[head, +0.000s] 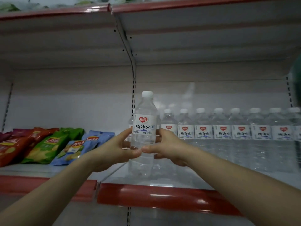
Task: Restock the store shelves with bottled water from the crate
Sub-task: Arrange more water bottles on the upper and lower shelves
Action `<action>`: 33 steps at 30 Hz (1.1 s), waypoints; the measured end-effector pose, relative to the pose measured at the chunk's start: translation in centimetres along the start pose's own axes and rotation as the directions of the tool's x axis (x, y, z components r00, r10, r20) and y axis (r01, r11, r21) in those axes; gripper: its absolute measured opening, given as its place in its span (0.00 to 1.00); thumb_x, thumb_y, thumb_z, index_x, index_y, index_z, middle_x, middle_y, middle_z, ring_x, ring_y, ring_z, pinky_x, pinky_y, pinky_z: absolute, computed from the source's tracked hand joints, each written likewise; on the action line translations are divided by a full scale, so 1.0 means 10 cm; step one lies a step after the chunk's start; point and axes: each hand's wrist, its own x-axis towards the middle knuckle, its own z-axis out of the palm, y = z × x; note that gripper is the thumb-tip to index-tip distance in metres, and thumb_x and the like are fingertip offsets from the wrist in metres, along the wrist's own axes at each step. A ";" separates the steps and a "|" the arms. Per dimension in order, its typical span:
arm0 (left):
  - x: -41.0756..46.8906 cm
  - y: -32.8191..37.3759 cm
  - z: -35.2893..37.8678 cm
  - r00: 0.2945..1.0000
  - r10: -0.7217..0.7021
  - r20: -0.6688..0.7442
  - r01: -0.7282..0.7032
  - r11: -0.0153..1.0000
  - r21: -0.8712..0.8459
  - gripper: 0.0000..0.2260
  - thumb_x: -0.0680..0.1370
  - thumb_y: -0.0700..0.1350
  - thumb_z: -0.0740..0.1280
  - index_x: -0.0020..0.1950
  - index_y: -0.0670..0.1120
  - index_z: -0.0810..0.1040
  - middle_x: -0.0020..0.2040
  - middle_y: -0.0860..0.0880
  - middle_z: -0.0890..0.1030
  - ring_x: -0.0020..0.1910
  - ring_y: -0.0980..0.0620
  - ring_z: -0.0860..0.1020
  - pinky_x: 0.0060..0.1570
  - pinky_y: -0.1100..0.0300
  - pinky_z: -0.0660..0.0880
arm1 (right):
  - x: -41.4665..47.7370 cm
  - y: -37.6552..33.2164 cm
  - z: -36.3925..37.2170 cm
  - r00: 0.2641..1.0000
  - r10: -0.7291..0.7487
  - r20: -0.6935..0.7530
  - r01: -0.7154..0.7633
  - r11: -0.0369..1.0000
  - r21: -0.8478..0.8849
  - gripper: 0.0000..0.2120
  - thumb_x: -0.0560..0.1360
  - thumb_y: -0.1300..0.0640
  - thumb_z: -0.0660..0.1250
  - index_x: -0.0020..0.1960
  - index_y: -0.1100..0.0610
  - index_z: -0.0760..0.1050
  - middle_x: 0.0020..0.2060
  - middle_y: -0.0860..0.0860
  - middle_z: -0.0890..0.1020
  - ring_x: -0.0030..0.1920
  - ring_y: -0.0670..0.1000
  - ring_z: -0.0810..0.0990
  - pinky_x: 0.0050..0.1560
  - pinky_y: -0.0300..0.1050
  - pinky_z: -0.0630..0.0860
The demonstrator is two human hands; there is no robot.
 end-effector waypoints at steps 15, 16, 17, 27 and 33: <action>0.42 -0.49 -0.20 0.987 -0.156 -0.024 0.155 0.988 -0.021 0.25 0.78 0.39 0.65 0.71 0.54 0.62 0.50 0.54 0.77 0.48 0.58 0.76 0.42 0.65 0.73 | 0.66 0.28 0.39 0.992 0.099 -0.074 -0.102 0.994 -0.033 0.22 0.71 0.61 0.72 0.61 0.56 0.68 0.56 0.53 0.78 0.55 0.54 0.78 0.47 0.45 0.76; 0.43 -0.50 -0.20 0.987 -0.162 -0.024 0.161 0.986 -0.031 0.24 0.78 0.39 0.64 0.71 0.54 0.62 0.50 0.55 0.76 0.48 0.59 0.75 0.41 0.65 0.73 | 0.68 0.29 0.40 0.991 0.106 -0.079 -0.108 0.994 -0.021 0.21 0.71 0.61 0.72 0.61 0.56 0.68 0.55 0.53 0.78 0.55 0.54 0.78 0.45 0.43 0.75; 0.45 -0.51 -0.20 0.985 -0.168 -0.026 0.167 0.985 -0.041 0.25 0.78 0.38 0.64 0.71 0.53 0.62 0.50 0.55 0.76 0.47 0.59 0.75 0.40 0.65 0.73 | 0.70 0.30 0.41 0.990 0.113 -0.083 -0.115 0.993 -0.008 0.21 0.71 0.62 0.71 0.62 0.56 0.68 0.55 0.53 0.78 0.55 0.54 0.77 0.44 0.42 0.74; 0.56 -0.59 -0.23 0.968 -0.251 -0.004 0.249 0.963 -0.101 0.26 0.77 0.36 0.64 0.72 0.52 0.62 0.61 0.52 0.71 0.59 0.52 0.70 0.59 0.54 0.67 | 0.79 0.38 0.50 0.986 0.141 -0.083 -0.135 0.988 0.078 0.24 0.72 0.65 0.70 0.65 0.57 0.67 0.60 0.55 0.77 0.59 0.53 0.76 0.52 0.44 0.70; 0.53 -0.56 -0.18 0.966 -0.257 -0.031 0.257 0.966 0.013 0.21 0.79 0.41 0.63 0.70 0.51 0.64 0.62 0.53 0.71 0.60 0.53 0.69 0.60 0.56 0.67 | 0.69 0.34 0.52 0.990 0.120 -0.071 -0.119 0.993 0.013 0.23 0.76 0.63 0.66 0.68 0.58 0.63 0.61 0.53 0.75 0.62 0.53 0.73 0.57 0.43 0.67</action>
